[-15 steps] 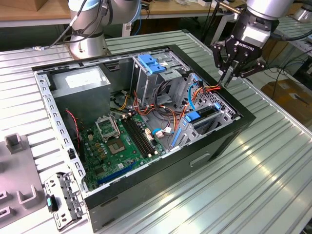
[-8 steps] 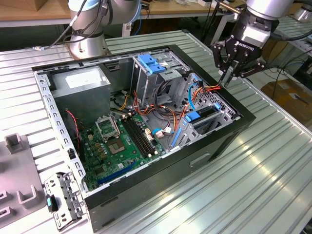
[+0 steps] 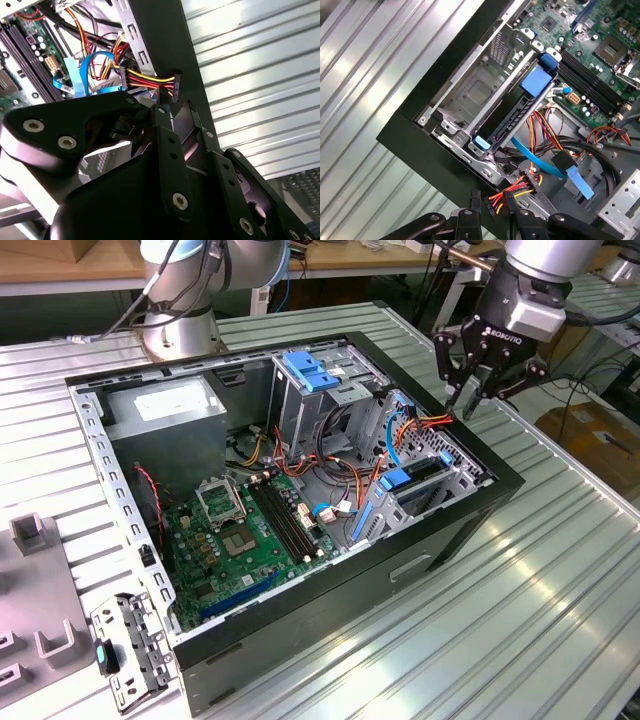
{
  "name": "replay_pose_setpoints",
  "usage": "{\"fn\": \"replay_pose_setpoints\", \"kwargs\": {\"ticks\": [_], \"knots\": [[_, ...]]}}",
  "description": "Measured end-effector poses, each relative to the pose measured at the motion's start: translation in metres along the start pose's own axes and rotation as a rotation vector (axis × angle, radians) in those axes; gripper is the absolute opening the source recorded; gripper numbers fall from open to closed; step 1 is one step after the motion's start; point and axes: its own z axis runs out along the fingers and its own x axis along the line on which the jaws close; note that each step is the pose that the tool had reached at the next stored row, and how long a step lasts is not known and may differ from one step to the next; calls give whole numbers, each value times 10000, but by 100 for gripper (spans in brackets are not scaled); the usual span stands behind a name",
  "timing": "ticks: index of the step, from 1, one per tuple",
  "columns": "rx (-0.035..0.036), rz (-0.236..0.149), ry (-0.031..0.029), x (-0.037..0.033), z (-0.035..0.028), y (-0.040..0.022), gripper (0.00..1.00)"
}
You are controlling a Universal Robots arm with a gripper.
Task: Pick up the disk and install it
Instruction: 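Insert the first disk wire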
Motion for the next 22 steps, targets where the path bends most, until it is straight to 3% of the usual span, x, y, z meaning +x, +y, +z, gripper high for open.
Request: {"fn": "replay_pose_setpoints", "kwargs": {"ticks": [9,11,18,22], "knots": [[47,-1706,1,-1,49,-1,32],[52,-1928,3,1,53,-2,32],[58,-2101,0,10,56,-13,32],[87,-3063,-1,13,76,-17,32]]}}
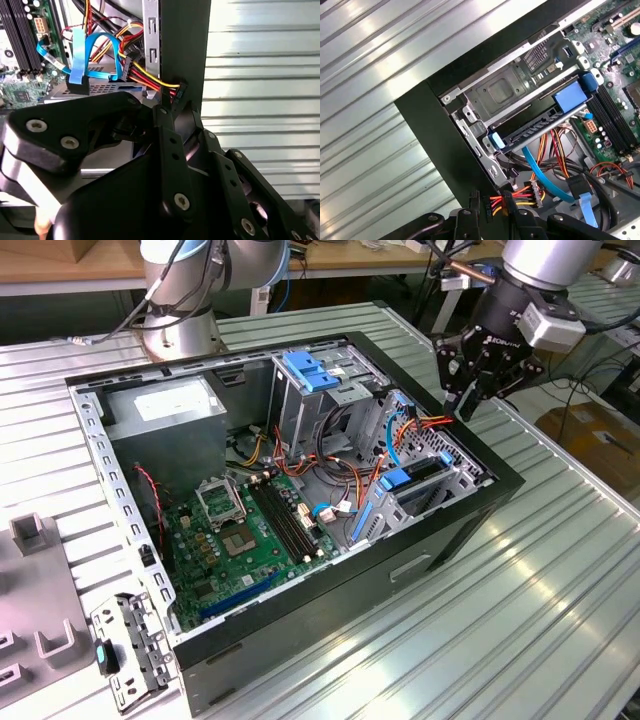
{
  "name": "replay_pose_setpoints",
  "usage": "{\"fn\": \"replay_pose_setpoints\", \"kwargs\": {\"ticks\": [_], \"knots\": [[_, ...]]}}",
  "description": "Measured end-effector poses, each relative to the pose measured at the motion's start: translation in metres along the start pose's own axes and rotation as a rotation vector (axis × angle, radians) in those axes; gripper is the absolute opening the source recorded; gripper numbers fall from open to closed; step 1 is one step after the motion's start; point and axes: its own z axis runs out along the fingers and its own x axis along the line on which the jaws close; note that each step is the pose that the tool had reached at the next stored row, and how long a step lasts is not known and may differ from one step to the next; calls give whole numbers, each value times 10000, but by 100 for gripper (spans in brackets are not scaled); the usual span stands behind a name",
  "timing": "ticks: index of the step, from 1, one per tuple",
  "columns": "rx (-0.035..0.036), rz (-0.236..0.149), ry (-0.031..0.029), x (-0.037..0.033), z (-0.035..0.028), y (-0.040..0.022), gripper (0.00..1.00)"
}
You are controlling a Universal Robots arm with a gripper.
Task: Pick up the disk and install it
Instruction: 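Insert the first disk wire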
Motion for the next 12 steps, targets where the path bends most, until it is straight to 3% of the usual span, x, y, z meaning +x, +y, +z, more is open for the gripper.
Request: {"fn": "replay_pose_setpoints", "kwargs": {"ticks": [4,7,9,12], "knots": [[9,-384,1,35,49,-30,32],[15,-458,-1,35,61,-30,32],[36,-465,-13,35,64,-30,17],[99,-473,-50,37,-8,-31,16]]}}
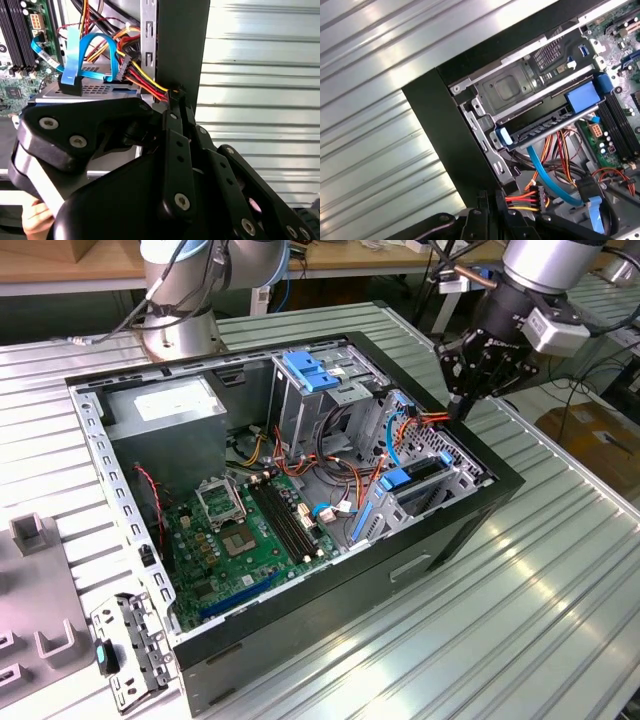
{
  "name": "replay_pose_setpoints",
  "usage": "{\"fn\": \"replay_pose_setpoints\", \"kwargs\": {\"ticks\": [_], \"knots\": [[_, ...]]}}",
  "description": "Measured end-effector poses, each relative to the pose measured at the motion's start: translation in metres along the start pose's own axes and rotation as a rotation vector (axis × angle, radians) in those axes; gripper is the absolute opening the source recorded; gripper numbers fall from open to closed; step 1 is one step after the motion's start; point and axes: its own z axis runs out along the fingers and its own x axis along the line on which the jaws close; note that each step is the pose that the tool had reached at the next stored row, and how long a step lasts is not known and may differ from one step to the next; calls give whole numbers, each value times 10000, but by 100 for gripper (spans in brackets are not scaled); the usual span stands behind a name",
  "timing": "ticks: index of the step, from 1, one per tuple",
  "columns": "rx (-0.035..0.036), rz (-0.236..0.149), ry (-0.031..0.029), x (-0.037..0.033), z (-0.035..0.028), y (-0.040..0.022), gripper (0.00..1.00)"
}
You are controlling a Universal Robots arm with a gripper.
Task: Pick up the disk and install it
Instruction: 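Insert the first disk wire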
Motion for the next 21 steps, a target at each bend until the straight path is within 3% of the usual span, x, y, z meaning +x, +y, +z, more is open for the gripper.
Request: {"fn": "replay_pose_setpoints", "kwargs": {"ticks": [7,10,17,21], "knots": [[1,0,0,-1,-13,1,16],[0,33,1,-32,-14,18,16],[-18,833,8,-48,-13,26,16],[-20,882,10,-61,-14,33,16]]}}
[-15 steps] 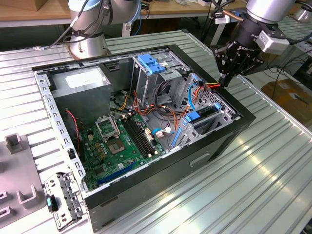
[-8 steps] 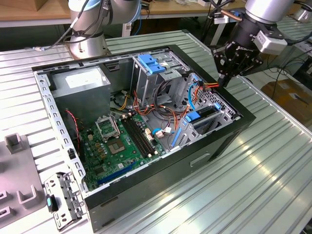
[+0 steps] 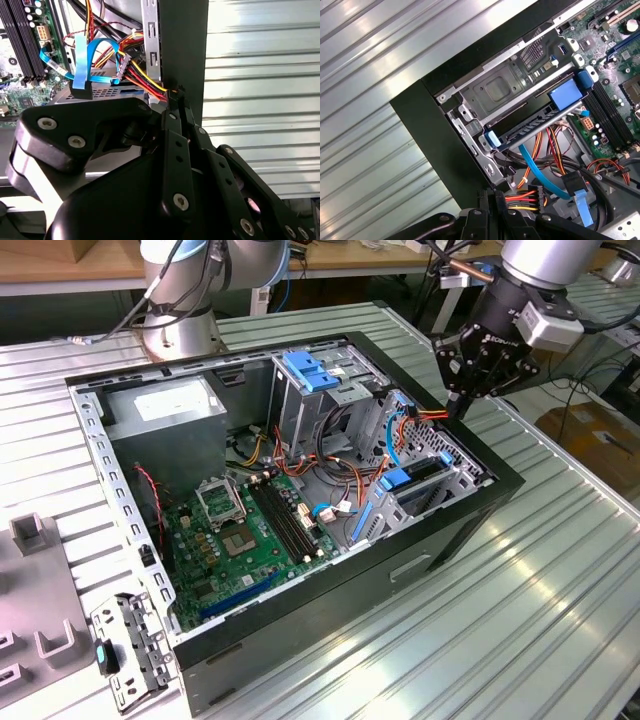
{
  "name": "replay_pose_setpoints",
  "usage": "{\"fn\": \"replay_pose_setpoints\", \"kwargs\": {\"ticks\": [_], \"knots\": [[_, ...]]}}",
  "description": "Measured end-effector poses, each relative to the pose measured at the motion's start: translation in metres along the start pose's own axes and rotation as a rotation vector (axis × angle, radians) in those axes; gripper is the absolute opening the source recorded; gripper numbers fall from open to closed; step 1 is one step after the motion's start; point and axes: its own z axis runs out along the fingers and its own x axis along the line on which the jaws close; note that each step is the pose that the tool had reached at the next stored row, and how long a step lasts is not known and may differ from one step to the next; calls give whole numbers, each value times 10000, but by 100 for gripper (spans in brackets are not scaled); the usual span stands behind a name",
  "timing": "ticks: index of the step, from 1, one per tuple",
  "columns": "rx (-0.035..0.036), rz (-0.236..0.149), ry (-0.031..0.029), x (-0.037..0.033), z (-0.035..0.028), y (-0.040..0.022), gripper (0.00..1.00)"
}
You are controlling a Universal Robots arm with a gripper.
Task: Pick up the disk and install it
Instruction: 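Insert the first disk wire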
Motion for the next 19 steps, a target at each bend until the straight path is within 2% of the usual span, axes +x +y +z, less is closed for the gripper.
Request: {"fn": "replay_pose_setpoints", "kwargs": {"ticks": [14,19], "knots": [[-1,52,0,0,0,0,16],[-9,433,4,-4,1,3,16]]}}
